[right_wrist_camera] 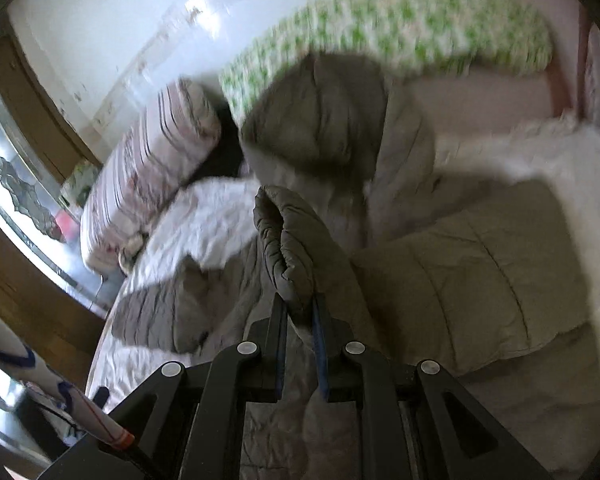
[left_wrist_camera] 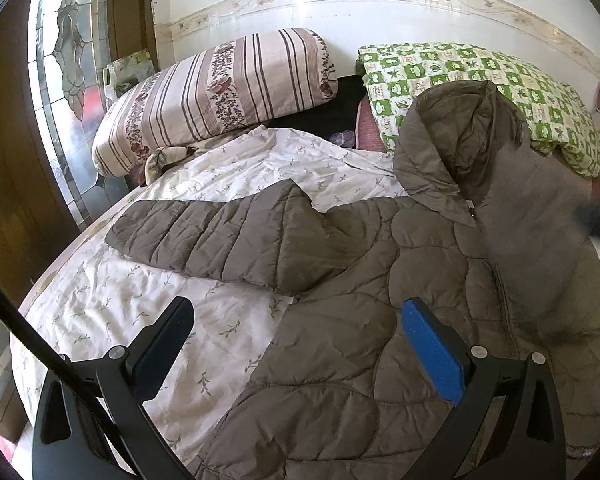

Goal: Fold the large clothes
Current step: 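Lift the sleeve and lay it across the jacket body toward the hood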

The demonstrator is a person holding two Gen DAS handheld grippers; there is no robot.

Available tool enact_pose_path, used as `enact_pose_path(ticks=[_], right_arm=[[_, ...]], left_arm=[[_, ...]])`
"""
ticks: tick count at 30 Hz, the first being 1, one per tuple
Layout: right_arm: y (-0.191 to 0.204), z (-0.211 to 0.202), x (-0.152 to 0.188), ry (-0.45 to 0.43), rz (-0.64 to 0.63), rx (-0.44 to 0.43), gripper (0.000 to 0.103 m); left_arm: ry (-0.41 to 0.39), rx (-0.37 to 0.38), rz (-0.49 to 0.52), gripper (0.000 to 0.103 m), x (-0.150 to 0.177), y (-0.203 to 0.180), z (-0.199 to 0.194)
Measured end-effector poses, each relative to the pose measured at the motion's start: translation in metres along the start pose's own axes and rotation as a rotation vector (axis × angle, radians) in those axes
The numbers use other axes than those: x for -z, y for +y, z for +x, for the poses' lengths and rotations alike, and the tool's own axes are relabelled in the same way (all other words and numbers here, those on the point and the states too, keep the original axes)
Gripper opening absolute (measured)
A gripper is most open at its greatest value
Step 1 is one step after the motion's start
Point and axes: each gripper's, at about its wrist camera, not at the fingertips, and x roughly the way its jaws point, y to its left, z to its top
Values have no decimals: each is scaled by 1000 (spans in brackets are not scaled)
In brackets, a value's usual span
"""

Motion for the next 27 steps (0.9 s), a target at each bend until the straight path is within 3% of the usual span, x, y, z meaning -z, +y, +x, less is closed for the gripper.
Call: enact_pose_path(ticks=[8, 11, 12, 13, 17, 20, 27], right_arm=[[-2, 50, 32, 108, 11, -49, 14], [-2, 52, 35, 132, 15, -83, 29], [-2, 50, 35, 145, 16, -101, 45], [-3, 48, 35, 151, 12, -113, 50], [-11, 22, 30, 103, -27, -103, 50], [-37, -1, 17, 43, 3, -52, 50], [-120, -31, -12, -36, 74, 213, 50]], left_arm=[[11, -7, -8, 103, 0, 2, 6], [16, -6, -9, 103, 0, 1, 9], [17, -7, -9, 103, -1, 0, 10], [18, -6, -9, 103, -1, -1, 10], [21, -13, -12, 103, -4, -4, 20], [43, -9, -24, 103, -5, -7, 32], [119, 4, 18, 103, -6, -30, 68]])
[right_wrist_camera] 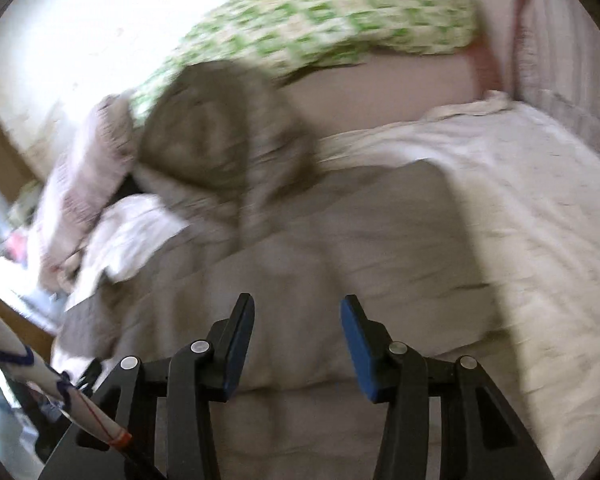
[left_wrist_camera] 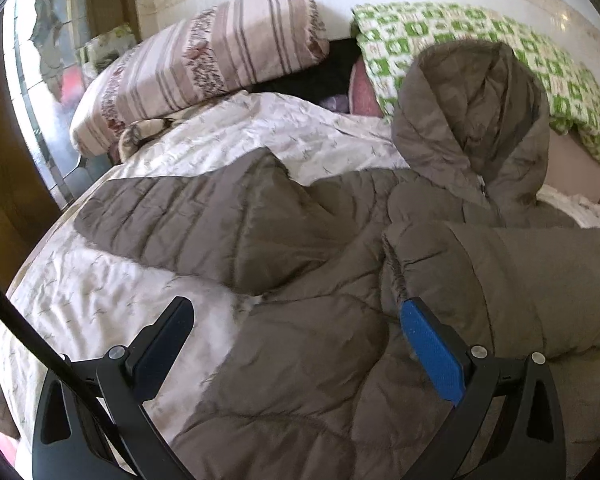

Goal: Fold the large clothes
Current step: 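Lift the sleeve and lay it across the jacket body toward the hood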

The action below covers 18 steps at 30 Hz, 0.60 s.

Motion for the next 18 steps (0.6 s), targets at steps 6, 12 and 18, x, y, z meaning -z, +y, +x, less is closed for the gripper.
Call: enact_pose_path(ticks=[6, 12, 18], right_arm=[[-49, 19, -20, 8, 49, 99, 42], [-68, 56, -18, 81, 37, 184, 40], [-82, 84, -4, 132, 21, 208, 40]], left_arm=[[35, 2, 52, 103, 1, -21, 21], [60, -13, 89, 103, 4, -30, 37], [104, -24, 95, 103, 6, -33, 51]])
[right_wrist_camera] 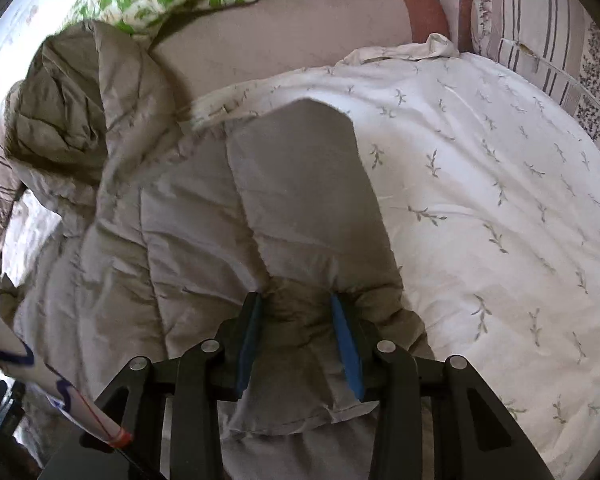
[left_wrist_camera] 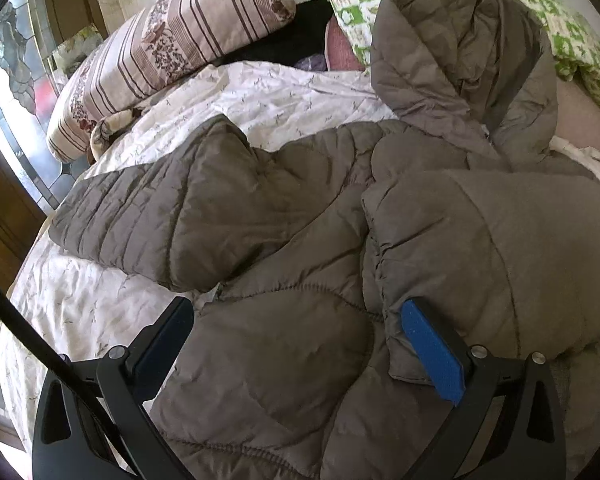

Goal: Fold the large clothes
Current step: 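Lift the sleeve and lay it across the jacket body toward the hood, then open the right gripper and release the sleeve on the jacket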

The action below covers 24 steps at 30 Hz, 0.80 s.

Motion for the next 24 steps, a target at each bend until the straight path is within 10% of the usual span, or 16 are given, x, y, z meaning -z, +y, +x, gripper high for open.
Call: enact_pose_path(ticks=[11, 24], right_arm=[[75, -56, 7, -115, -181, 4, 41], [149, 6, 39, 12, -338, 10, 43]], left_arm=[[-103, 55, -84, 103, -8, 16, -30], [37, 105, -36, 103, -1, 3, 4]])
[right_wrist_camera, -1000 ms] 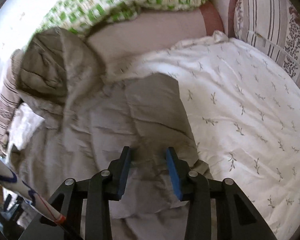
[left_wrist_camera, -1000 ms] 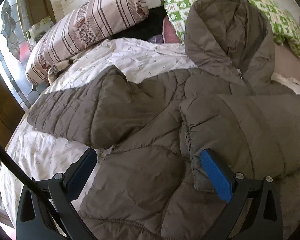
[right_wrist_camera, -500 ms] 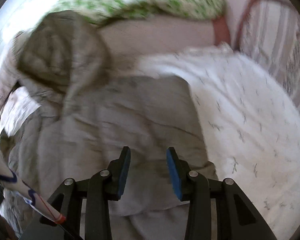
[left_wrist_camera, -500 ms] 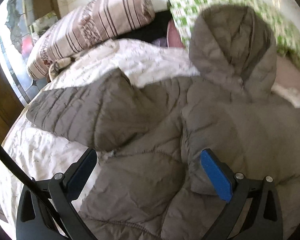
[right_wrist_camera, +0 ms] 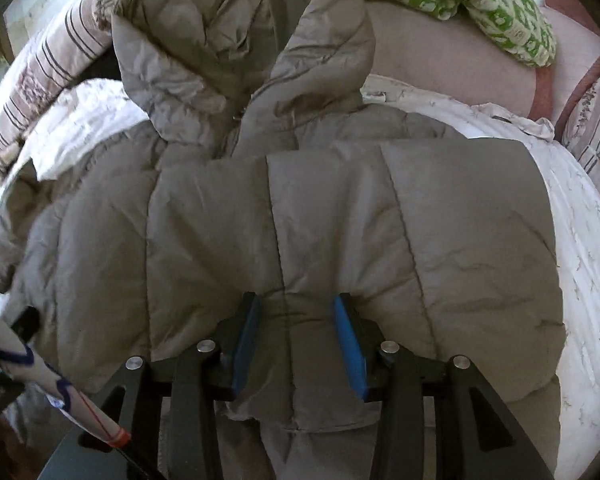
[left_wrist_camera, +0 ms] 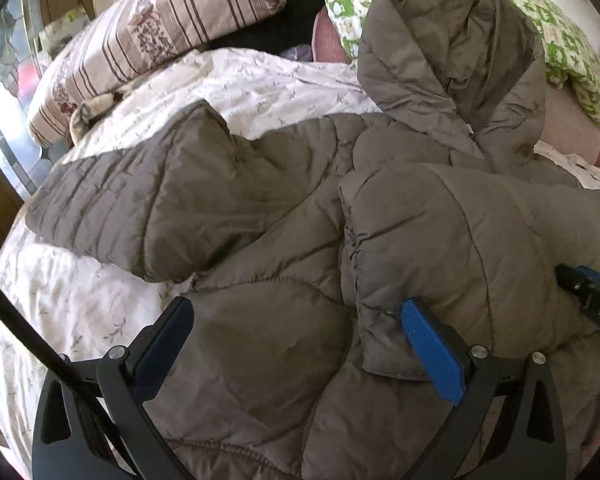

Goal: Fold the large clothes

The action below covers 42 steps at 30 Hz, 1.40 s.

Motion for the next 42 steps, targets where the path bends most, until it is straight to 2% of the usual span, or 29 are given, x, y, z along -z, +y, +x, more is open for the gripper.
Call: enact_pose_path(ticks=[2, 5, 7, 13, 15, 19, 23, 25, 28, 32, 36, 42], right_arm=[[-1, -3, -2, 4, -5, -1, 43], [-7, -26, 2, -10, 39, -73, 44], [-9, -44, 12, -22, 48, -103, 48], [-10, -104, 71, -58, 34, -161, 58], [-8, -117, 89, -65, 24, -173, 64], [-7, -122, 110, -74, 24, -171, 64], [2, -127, 118, -112, -9, -135, 64], [10, -133, 120, -156, -38, -84, 64], [24, -140, 122, -211, -108, -1, 68], [32, -146, 122, -259, -165, 63, 71], [35, -149, 124, -284, -191, 106, 75], [36, -150, 124, -290, -200, 133, 75]], left_arm=[[0, 0, -5, 103, 0, 0, -1], [-18, 3, -11, 103, -1, 2, -12], [-37, 20, -16, 103, -2, 3, -23], [-90, 17, 10, 103, 2, 2, -51], [-99, 10, 23, 103, 6, 2, -58], [-109, -12, 64, 103, 16, -2, -67], [-140, -31, 100, 103, 29, -8, -78], [-159, -23, 109, 103, 34, -12, -87], [-215, -12, 125, 103, 40, -19, -103], [-292, -26, 137, 103, 43, -26, -117], [-290, -25, 128, 103, 42, -27, -116], [-261, -38, 118, 103, 41, -24, -108]])
